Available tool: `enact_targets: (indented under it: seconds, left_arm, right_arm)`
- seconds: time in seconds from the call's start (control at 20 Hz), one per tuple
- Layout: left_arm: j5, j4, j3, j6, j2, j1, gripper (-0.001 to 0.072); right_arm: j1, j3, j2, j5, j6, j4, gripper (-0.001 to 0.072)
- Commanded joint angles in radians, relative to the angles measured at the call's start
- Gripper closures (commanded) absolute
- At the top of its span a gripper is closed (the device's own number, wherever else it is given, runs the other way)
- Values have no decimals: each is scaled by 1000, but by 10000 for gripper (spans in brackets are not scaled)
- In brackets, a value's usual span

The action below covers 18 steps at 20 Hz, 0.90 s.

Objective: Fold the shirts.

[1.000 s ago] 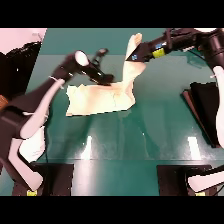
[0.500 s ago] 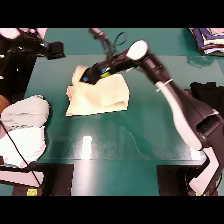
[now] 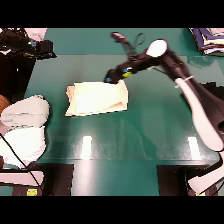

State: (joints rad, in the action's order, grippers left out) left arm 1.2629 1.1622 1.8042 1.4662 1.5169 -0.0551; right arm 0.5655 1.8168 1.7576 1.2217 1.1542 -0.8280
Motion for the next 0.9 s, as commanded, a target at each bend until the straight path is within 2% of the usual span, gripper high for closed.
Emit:
enact_targets:
  seconds: [0.0,0.05,0.15,0.2,0.45,0.65,0.75,0.85]
  left_arm:
    - [18,-10,-3,0,0,-1,679]
    - [17,-13,-3,0,0,-1,679]
    - [17,-19,-3,0,0,-1,679]
    - [17,-23,-3,0,0,-1,679]
    - [16,-26,-3,0,0,-1,679]
    - [23,-27,-3,-1,0,-1,679]
    - [37,-27,-3,-5,0,-1,679]
    - [51,-27,-3,-8,0,-1,679]
  right_arm:
    - [-175,-202,-79,16,134,-62,159]
    - [-216,-261,-87,-3,153,-56,155]
    - [-276,-368,-87,-33,155,-22,25]
    - [-295,-421,-86,-53,155,29,11]
    - [-268,-507,-7,-116,111,233,14]
    - [-180,-383,122,-124,98,311,17]
    - [-137,-302,185,-127,99,313,112]
    - [-105,-226,241,-122,100,310,353]
